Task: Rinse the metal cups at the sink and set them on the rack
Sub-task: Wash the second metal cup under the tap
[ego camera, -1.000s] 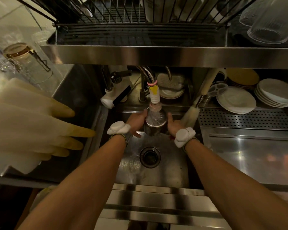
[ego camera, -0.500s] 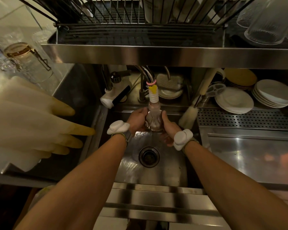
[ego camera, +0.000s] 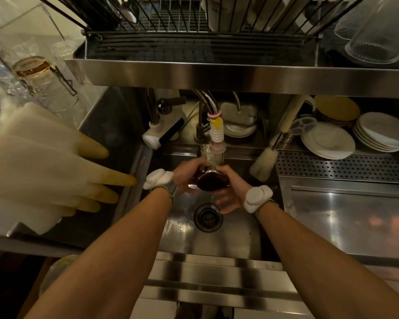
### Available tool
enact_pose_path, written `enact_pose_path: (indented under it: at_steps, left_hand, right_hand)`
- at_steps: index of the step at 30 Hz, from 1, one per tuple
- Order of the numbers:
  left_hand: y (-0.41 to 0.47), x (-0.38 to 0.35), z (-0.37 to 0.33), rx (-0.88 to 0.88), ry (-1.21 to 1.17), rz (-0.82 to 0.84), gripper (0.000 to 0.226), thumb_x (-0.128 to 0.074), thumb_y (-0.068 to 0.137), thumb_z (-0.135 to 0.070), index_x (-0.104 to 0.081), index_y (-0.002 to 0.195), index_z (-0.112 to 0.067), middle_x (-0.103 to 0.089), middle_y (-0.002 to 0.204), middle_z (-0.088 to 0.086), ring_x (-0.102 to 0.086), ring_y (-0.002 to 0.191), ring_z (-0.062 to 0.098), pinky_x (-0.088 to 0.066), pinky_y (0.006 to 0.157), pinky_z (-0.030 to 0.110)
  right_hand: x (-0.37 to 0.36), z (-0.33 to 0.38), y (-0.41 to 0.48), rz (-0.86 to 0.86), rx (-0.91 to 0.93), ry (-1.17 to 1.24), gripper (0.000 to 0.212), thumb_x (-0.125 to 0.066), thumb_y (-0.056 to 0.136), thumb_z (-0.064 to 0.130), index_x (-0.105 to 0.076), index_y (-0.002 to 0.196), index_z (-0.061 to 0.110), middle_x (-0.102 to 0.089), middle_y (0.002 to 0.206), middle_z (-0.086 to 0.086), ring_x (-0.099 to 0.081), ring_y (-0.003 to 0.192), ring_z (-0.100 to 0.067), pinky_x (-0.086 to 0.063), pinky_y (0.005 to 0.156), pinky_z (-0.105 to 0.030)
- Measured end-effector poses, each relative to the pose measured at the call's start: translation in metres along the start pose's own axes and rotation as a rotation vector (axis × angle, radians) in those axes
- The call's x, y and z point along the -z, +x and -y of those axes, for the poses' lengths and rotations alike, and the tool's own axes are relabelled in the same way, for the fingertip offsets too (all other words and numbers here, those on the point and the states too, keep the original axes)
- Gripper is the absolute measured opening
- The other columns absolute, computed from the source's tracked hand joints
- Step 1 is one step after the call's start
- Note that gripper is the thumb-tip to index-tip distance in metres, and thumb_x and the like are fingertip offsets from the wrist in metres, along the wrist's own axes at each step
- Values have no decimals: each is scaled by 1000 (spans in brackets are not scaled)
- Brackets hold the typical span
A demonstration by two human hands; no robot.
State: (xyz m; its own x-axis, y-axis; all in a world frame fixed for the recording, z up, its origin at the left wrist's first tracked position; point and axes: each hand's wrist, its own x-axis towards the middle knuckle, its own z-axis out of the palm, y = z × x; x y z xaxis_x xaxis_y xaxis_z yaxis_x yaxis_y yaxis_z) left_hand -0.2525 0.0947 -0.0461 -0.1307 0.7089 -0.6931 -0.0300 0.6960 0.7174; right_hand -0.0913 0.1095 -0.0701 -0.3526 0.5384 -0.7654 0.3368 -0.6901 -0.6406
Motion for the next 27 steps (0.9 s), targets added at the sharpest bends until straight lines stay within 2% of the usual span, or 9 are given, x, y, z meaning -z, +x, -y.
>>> enact_pose_path:
  at_steps: [6, 10, 12, 14, 17, 20, 23, 25, 27]
  left_hand:
    - [2, -13, -5, 33, 126, -37, 64, -64, 79, -55, -57, 121, -7, -62, 118, 13, -60, 109, 31, -50, 88, 46]
    - [3, -20, -2, -11, 205, -147, 70, -69, 71, -61, -59, 114, -6, -63, 107, 12, -64, 90, 25, -52, 72, 34]
    - [7, -18, 0, -43, 171, -193, 67, -76, 68, -53, -62, 112, -4, -67, 98, 12, -66, 84, 24, -54, 71, 33]
    - [8, -13, 2, -81, 195, -170, 58, -83, 62, -44, -66, 103, -6, -68, 90, 8, -66, 78, 19, -57, 75, 33]
    - [6, -8, 8, -198, 331, -87, 53, -89, 53, -24, -70, 101, -10, -72, 102, 8, -69, 95, 21, -57, 88, 36]
    - [3, -6, 11, -317, 400, -67, 56, -88, 52, -10, -69, 105, -10, -72, 105, 5, -67, 100, 18, -56, 89, 34]
    - [-5, -10, 2, -414, 374, -7, 57, -83, 56, 5, -64, 107, -11, -68, 104, 3, -63, 97, 14, -50, 80, 21]
    - [-5, -10, -2, -423, 393, -18, 69, -83, 55, 7, -59, 117, -11, -66, 111, 4, -59, 103, 15, -47, 87, 26]
    - [-6, -7, -2, -407, 421, -52, 88, -86, 50, 4, -51, 129, -9, -63, 120, 5, -58, 111, 18, -48, 93, 31]
  right_hand:
    - [-1, 6, -9, -96, 40, -73, 62, -63, 75, 61, -55, 124, 24, -56, 125, -6, -55, 110, -27, -57, 65, -37]
    - [-2, 4, -13, -172, 183, -232, 46, -78, 74, 34, -57, 112, 19, -62, 93, 3, -59, 82, -12, -52, 53, -21]
    - [-1, 2, -11, -185, 256, -264, 41, -78, 75, 26, -61, 111, 16, -67, 94, 0, -57, 68, -3, -47, 47, -12]
    - [2, 3, -12, -250, 285, -241, 39, -76, 76, 33, -67, 106, 11, -67, 94, -3, -56, 67, -2, -50, 54, -15]
    - [14, 9, -9, -367, 249, -47, 35, -68, 80, 47, -56, 97, 19, -61, 99, -4, -59, 85, -17, -53, 78, -38]
    - [19, 14, -3, -375, 213, 29, 40, -54, 89, 49, -46, 115, 20, -56, 121, -8, -58, 103, -26, -51, 82, -44]
    - [17, 19, 0, -374, 251, -40, 47, -45, 95, 46, -51, 128, 14, -56, 120, -6, -55, 110, -26, -45, 92, -41]
    - [17, 25, -2, -360, 304, -8, 31, -50, 95, 34, -65, 106, 10, -61, 102, -5, -58, 100, -25, -45, 87, -35]
    - [17, 31, -5, -353, 318, 43, 23, -53, 92, 19, -64, 73, 13, -62, 77, -6, -61, 81, -24, -47, 69, -29]
